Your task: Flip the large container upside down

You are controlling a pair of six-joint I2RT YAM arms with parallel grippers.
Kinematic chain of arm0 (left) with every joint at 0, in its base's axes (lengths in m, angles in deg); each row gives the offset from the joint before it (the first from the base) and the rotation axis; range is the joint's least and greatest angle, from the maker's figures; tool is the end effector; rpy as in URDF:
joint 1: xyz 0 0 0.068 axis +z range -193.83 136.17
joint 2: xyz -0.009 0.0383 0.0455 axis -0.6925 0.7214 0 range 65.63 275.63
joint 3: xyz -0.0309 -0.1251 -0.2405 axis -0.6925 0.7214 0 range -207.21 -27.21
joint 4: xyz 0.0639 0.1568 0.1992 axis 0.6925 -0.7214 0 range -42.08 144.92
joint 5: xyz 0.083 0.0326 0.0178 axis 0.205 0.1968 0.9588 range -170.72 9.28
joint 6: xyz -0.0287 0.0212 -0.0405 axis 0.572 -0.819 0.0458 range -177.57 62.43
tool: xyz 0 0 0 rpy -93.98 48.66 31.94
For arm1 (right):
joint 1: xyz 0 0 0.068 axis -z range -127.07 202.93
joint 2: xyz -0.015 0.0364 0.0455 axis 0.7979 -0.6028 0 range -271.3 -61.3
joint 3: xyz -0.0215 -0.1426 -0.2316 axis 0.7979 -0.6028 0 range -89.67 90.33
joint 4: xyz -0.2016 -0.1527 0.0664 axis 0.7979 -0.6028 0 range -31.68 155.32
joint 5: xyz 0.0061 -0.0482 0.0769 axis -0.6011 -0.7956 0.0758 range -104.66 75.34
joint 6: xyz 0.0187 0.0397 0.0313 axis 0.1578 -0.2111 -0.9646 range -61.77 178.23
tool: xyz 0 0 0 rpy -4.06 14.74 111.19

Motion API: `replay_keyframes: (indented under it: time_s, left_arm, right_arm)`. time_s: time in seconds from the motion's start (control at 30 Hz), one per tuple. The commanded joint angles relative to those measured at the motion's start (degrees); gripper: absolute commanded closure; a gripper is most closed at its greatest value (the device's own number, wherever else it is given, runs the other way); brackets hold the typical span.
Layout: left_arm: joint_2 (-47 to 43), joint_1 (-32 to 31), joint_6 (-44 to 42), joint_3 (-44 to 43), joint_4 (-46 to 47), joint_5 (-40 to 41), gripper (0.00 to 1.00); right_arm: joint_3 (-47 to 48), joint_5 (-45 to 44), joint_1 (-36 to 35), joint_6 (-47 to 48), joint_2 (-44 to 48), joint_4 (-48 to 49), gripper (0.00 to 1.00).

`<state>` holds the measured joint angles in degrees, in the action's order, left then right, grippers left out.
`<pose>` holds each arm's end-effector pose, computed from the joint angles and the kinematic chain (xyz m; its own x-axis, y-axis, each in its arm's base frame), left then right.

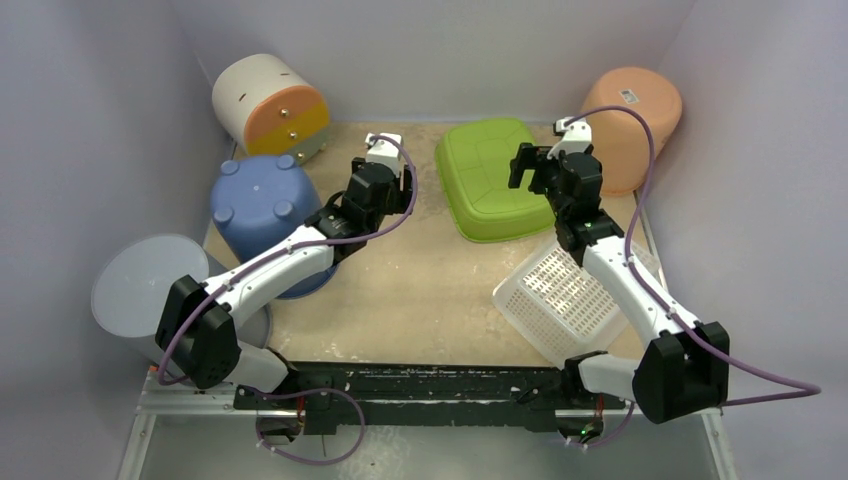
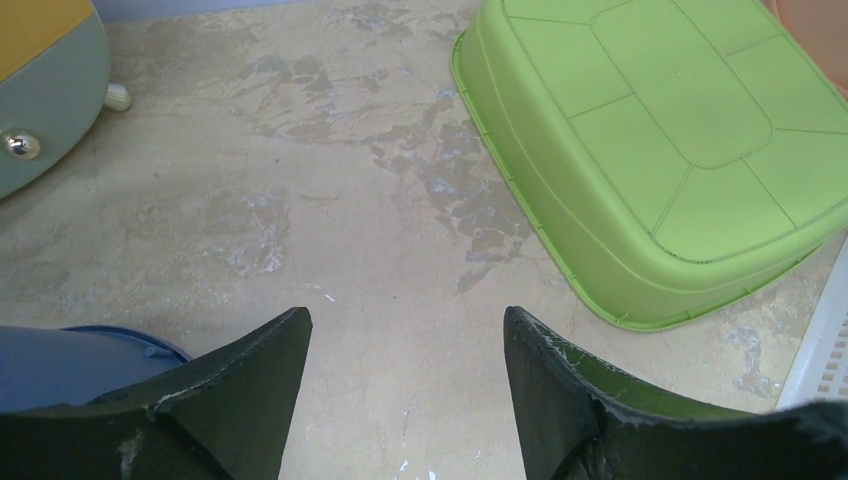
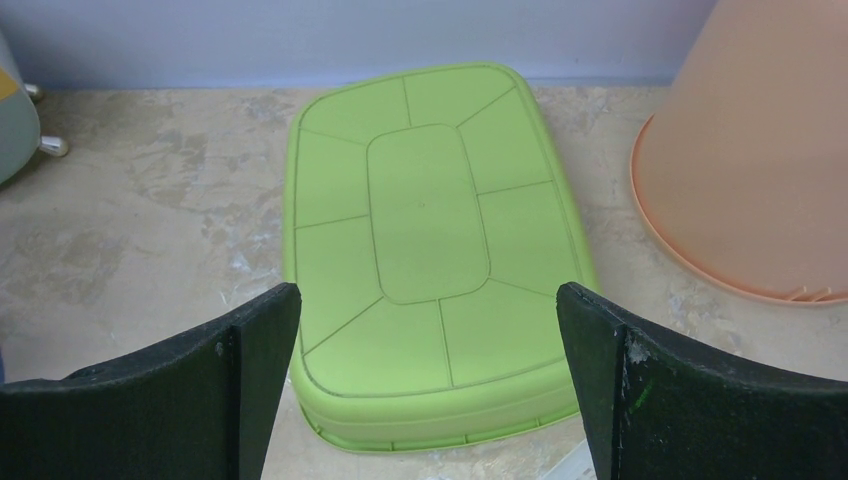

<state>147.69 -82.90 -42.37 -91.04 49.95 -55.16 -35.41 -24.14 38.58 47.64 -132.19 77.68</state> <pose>0.2678 -0.1977 0.3134 -0.3636 -0.0096 -0.9315 0.1712 0.9822 -0.0770 0.2866 0.0673 0.3423 -0.0864 0.1649 -0.9825 -0.0707 0.9827 0.1712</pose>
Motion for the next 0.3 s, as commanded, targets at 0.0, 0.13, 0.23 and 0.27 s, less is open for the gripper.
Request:
replay_keyframes:
  time_s: [0.0,0.13,0.23,0.27]
  left_arm:
    - [-1.6,0.2,-1.2,0.2,2.5,-0.4,0.32]
    - [-1.7,0.2,-1.2,0.2,2.5,-0.3,0.31]
    - [-1.6,0.2,-1.1,0.3,2.8,-0.3,0.31]
    - [-1.5,0.1,-0.9,0.3,2.9,-0.3,0.31]
  right_arm:
    - [0.4,-2.2,-0.1,-0.7,-0.2,2.1,0.0]
    - [0.6,-3.4,-0.1,-0.7,-0.1,1.3,0.0]
    - [0.1,-3.7,-0.1,-0.6,0.3,1.9,0.0]
    - [-0.2,-3.6,-0.1,-0.5,0.4,2.3,0.0]
